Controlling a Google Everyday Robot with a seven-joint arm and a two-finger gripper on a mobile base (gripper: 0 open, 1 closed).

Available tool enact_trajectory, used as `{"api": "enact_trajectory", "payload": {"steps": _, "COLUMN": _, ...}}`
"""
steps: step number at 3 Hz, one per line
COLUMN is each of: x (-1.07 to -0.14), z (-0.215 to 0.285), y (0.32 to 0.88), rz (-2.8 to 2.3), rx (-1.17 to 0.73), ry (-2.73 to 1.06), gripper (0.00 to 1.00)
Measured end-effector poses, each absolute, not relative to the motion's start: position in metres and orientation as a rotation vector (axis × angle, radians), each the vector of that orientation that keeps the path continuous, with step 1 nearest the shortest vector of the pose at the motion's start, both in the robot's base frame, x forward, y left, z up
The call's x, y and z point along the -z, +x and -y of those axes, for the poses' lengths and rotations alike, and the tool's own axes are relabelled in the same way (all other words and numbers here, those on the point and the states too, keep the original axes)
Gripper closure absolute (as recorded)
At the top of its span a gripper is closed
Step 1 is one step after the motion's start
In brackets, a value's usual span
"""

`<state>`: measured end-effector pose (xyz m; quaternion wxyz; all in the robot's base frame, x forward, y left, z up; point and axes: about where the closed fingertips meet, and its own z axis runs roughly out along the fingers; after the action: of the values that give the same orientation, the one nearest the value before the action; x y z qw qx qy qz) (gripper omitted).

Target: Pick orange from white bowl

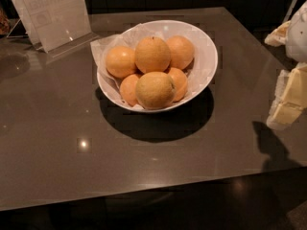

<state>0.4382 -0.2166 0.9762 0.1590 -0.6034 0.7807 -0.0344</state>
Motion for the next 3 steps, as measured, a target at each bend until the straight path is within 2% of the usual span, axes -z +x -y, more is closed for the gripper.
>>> {"api": "enact_trajectory", "payload": {"steps": 1, "x": -0.977, "z": 0.216, "y": 0.439, "rz": -2.229, "rx": 0.1, "ry": -1.725, "gripper": 0.0}}
{"api": "enact_trajectory", "payload": {"steps": 3, "x": -0.976, "z": 0.171, "y": 0.483, "rz": -2.153, "rx": 0.063, "ry": -1.837, "gripper": 0.0}}
